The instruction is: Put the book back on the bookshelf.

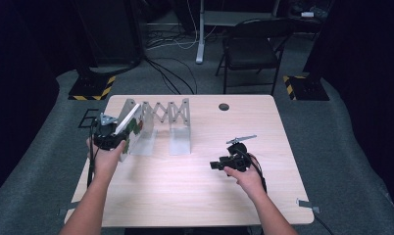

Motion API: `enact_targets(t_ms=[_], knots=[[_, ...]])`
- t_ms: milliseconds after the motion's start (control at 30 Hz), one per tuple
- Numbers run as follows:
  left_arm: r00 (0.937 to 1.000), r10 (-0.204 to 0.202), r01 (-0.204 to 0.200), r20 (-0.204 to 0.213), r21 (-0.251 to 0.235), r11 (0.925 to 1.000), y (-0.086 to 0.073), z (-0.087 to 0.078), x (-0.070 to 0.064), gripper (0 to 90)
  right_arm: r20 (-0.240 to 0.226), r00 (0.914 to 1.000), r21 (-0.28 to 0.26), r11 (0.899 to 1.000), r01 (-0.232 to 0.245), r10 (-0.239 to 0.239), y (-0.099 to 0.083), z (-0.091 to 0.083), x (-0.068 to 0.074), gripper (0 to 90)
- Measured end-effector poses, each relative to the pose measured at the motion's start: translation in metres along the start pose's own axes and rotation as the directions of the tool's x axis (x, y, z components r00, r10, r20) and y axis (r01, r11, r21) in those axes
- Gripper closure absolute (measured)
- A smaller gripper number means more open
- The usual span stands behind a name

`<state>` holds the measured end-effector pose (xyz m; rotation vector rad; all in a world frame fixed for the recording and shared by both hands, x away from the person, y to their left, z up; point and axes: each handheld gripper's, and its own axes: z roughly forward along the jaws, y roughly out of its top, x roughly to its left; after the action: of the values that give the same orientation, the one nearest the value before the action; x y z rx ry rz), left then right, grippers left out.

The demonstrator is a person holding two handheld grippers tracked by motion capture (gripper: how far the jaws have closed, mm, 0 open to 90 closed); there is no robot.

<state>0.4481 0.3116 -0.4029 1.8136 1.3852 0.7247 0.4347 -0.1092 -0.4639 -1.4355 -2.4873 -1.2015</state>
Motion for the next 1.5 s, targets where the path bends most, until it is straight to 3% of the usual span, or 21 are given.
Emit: enact_targets(t_ms=[333, 767, 800, 867, 1000, 1200, 1500], knots=[[0.9995, -0.031, 0.031, -0.005, -0.002, 0.9995, -0.007, 0.005, 0.004, 75.9, 0.008, 0.9999, -0.004, 1.000, 0.011, -0.011, 0.000, 0.001, 0.000, 43.7], [0.9994, -0.024, 0.024, -0.025, -0.005, 0.9997, -0.009, 0.012, -0.001, 75.9, 0.007, 1.0000, 0.002, 1.000, 0.006, -0.006, 0.001, 0.002, 0.001, 43.3], [0.9996, -0.011, 0.011, -0.025, 0.006, 0.9999, -0.009, 0.012, -0.001, 75.9, 0.007, 1.0000, 0.002, 1.000, 0.006, -0.006, 0.001, 0.002, 0.001, 43.3], [0.9993, -0.023, 0.023, -0.029, -0.006, 0.9997, -0.009, 0.015, -0.002, 75.9, 0.007, 0.9999, 0.001, 1.000, 0.008, -0.008, 0.001, 0.002, 0.001, 43.3], [0.9995, -0.007, 0.008, -0.032, 0.013, 0.9999, -0.010, 0.017, -0.003, 75.9, 0.007, 0.9999, -0.007, 1.000, 0.015, -0.015, 0.001, 0.002, 0.001, 43.3], [0.9981, -0.022, 0.022, -0.058, -0.003, 0.9998, -0.013, 0.021, -0.003, 75.8, 0.006, 0.9999, -0.003, 1.000, 0.012, -0.012, 0.001, 0.002, 0.001, 43.3], [0.9973, -0.032, 0.032, -0.066, 0.012, 0.9994, -0.020, 0.030, -0.003, 75.8, 0.009, 0.9998, -0.002, 1.000, 0.015, -0.015, 0.001, 0.003, 0.001, 43.2]])
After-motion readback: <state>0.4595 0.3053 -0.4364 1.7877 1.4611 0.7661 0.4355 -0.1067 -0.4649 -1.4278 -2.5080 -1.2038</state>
